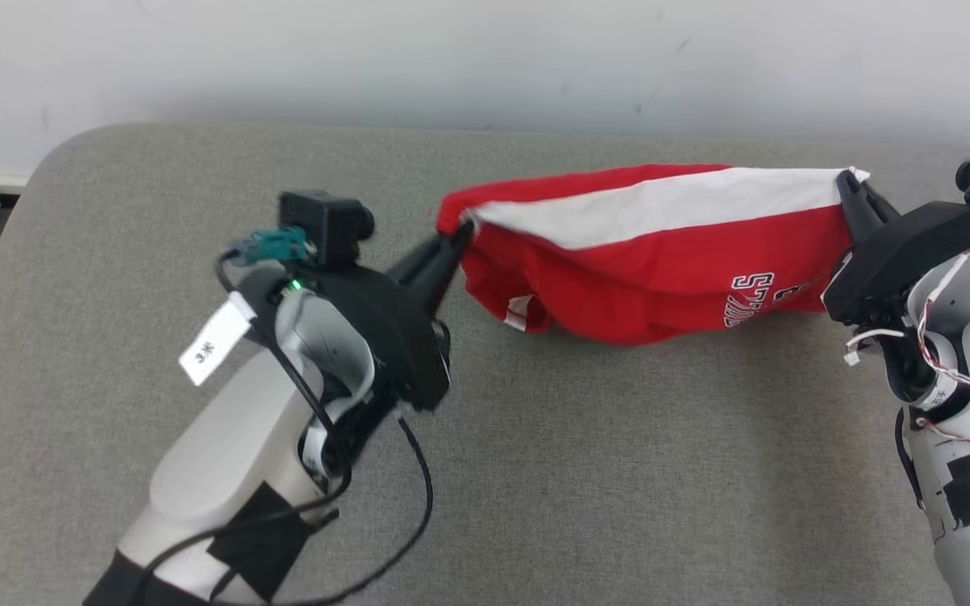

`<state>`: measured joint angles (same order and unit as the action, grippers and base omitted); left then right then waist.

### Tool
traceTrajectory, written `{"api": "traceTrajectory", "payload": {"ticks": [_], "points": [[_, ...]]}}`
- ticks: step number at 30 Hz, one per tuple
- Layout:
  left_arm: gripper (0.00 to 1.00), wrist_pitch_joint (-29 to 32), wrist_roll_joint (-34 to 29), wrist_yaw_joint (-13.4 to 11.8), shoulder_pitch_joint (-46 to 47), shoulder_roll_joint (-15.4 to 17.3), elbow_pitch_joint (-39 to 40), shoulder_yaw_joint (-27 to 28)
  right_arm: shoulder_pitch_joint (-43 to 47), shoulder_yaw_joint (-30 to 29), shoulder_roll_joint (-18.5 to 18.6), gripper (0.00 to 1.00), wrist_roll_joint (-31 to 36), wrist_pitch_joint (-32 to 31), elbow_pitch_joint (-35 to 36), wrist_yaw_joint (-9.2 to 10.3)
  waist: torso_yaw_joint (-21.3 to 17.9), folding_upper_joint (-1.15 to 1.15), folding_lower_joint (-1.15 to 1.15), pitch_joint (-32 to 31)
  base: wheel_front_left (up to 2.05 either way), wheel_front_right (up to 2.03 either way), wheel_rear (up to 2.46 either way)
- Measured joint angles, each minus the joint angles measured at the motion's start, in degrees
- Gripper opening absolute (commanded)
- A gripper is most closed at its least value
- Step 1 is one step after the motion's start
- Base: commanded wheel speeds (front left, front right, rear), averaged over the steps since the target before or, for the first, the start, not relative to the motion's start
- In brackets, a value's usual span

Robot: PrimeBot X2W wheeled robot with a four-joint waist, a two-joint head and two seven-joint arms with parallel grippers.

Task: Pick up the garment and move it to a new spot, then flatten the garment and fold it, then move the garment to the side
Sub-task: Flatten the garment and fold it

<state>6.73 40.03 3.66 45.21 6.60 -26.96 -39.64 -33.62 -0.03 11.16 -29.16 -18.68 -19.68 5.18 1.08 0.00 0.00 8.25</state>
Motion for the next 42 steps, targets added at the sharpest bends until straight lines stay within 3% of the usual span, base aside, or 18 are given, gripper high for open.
{"api": "traceTrajectory", "payload": {"ticks": [4,8,17,21,25,28,32,34,38,40,42], "points": [[0.00,3.4,2.1,1.9,-4.5,1.2,2.1,-2.2,2.6,-0.2,0.3,0.00,0.0,0.7,3.4,-0.65,-0.4,0.00,0.00,-1.1,0.00,0.00,0.00],[0.00,4.9,4.9,2.3,-8.3,3.6,6.8,-2.3,6.4,-2.3,1.0,0.00,-0.4,2.0,9.9,-0.64,-0.8,0.00,0.00,-2.2,0.00,0.00,0.00],[0.00,4.4,14.0,2.9,-9.8,4.7,27.6,3.0,10.0,-7.7,0.4,0.00,-4.8,5.6,31.8,-0.96,-1.3,0.00,-0.01,-3.9,0.00,0.00,0.00],[0.00,5.7,18.1,2.9,-10.0,4.7,33.9,4.7,9.8,-8.4,-0.3,0.00,-5.7,5.5,37.2,-0.60,-1.9,0.00,-0.01,-3.7,0.00,0.00,0.00],[0.00,8.3,18.3,0.5,-9.7,4.9,32.2,5.5,9.8,-7.0,-0.8,0.00,-6.5,2.8,34.8,-0.27,-2.5,0.00,-0.01,-2.7,0.00,0.00,0.00],[0.00,10.2,16.8,-2.7,-8.8,5.9,26.2,5.6,8.3,-4.3,-1.8,0.00,-6.4,1.4,27.8,-0.09,-3.1,0.00,-0.01,-1.5,0.00,0.00,0.00],[0.00,10.2,11.1,-6.6,-1.7,5.7,16.1,7.0,-2.5,-2.1,-2.2,0.00,-4.7,1.6,16.0,0.12,-4.3,0.02,0.00,0.5,0.00,0.00,0.00],[0.00,7.6,6.9,-8.0,4.4,4.8,14.8,8.3,-10.1,-4.4,-2.6,0.00,-4.7,4.7,15.7,0.19,-5.0,0.02,0.01,1.5,0.00,0.00,0.00],[0.00,1.5,5.0,-6.5,14.9,0.0,18.4,10.0,-16.6,-8.7,-1.7,0.00,-5.8,9.7,21.8,0.24,-6.0,0.01,0.00,3.7,0.00,0.00,0.00],[0.00,0.1,4.4,-4.4,15.5,-0.2,20.6,9.5,-14.4,-8.8,-0.3,0.00,-6.0,10.0,22.1,-0.77,-6.2,0.01,0.00,4.6,0.00,0.00,0.00],[0.00,0.6,4.5,-2.5,13.5,1.7,20.5,7.8,-10.3,-7.3,0.4,0.00,-5.8,9.3,21.5,-2.05,-6.2,0.01,0.01,5.4,0.00,0.00,0.00]]}}
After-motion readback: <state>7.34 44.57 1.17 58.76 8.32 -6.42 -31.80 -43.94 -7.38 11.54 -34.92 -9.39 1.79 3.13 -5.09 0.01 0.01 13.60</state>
